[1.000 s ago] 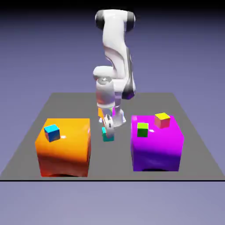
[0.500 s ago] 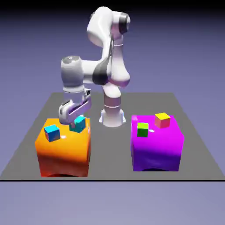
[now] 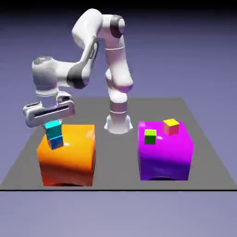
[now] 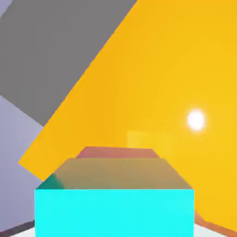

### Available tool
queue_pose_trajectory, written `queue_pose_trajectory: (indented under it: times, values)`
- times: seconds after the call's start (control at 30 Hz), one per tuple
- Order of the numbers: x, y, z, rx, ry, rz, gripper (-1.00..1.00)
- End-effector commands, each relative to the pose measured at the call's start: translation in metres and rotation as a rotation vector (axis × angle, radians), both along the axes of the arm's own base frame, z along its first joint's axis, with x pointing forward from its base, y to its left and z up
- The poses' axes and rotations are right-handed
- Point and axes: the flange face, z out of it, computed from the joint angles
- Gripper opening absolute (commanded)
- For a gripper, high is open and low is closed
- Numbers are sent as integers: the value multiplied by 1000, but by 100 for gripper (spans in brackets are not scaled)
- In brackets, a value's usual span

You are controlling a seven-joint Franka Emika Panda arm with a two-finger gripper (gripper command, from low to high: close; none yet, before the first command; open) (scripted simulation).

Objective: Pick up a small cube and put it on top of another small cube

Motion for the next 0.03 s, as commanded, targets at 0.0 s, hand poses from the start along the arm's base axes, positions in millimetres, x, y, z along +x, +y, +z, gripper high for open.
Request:
queue_pose_trajectory:
  times: [0.0]
  values:
    - [0, -1, 18, 0, 0, -1, 100]
